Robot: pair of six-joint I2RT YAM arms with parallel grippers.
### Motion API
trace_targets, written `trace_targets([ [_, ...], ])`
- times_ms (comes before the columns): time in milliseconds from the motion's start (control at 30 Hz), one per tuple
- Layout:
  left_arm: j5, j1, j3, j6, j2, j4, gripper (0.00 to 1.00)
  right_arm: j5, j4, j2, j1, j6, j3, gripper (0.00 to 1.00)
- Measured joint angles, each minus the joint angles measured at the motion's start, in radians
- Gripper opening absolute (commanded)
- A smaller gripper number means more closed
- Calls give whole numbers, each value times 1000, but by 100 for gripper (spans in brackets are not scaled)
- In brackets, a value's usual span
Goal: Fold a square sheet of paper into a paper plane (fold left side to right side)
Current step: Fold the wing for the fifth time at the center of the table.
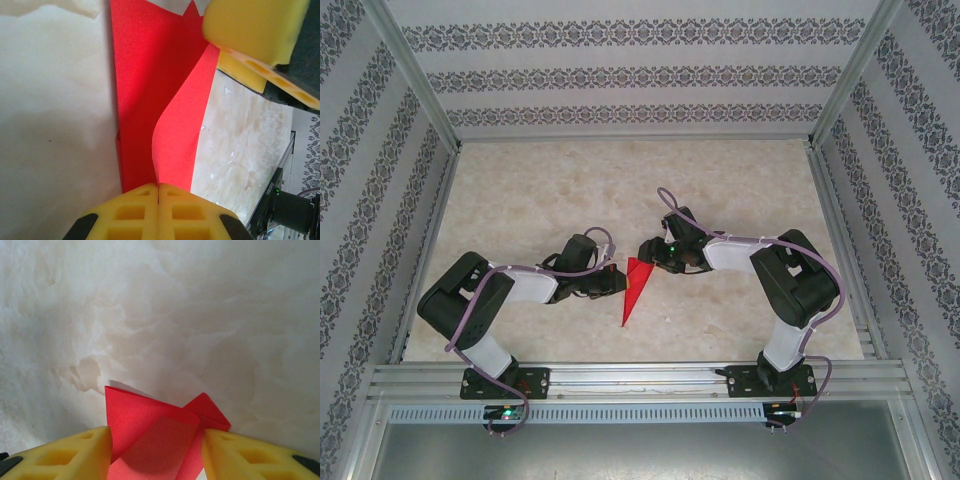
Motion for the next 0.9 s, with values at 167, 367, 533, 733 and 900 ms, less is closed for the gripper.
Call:
trace_targets([
  [167, 0, 1, 0, 0, 7, 0, 0, -4, -1, 1, 0, 0, 3, 55],
  [367, 0, 5, 0, 0, 24, 0, 0, -6, -4, 2, 0, 0, 5, 55],
  [533, 2, 6, 0, 0, 38, 2, 0, -6, -4, 2, 0, 0, 5, 55],
  [733, 21, 12, 5, 0, 48, 5, 0, -6, -12, 4, 0, 0, 11, 56],
  [900, 47, 19, 11, 0, 62, 8, 0, -6, -12, 3, 0, 0, 11, 56],
])
